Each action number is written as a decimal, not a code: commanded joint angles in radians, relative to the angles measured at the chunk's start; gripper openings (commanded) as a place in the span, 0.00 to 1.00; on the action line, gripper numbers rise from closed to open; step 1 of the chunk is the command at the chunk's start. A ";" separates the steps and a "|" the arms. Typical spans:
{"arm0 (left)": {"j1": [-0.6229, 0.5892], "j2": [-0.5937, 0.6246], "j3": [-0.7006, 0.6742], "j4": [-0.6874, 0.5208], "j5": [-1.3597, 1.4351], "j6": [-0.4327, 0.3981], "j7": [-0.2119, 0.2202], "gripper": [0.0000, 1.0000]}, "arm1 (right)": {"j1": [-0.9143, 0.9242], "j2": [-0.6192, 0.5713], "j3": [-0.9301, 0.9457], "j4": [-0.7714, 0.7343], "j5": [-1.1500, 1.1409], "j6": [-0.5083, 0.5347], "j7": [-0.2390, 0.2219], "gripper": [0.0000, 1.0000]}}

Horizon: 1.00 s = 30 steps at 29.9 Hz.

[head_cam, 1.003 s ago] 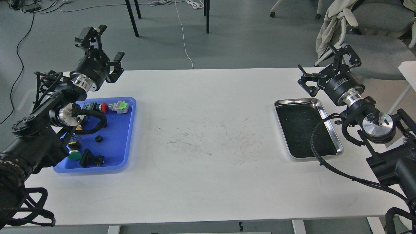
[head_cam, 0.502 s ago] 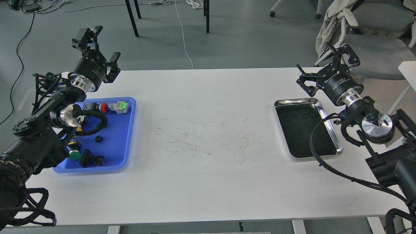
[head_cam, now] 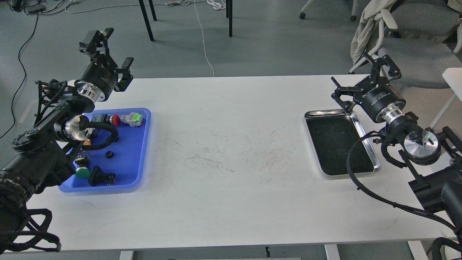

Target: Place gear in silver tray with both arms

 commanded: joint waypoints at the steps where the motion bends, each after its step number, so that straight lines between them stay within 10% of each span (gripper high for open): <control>1: 0.002 0.005 0.002 -0.001 0.007 -0.008 0.004 0.98 | -0.018 -0.013 0.010 0.005 0.000 0.000 0.000 0.99; 16: 0.010 0.046 0.132 -0.034 0.027 -0.014 0.006 0.98 | -0.058 -0.045 0.031 0.116 0.000 -0.002 -0.001 0.99; 30: 0.008 0.586 0.480 -0.746 0.678 -0.009 0.070 0.98 | -0.092 -0.105 0.037 0.252 0.000 -0.011 -0.002 0.99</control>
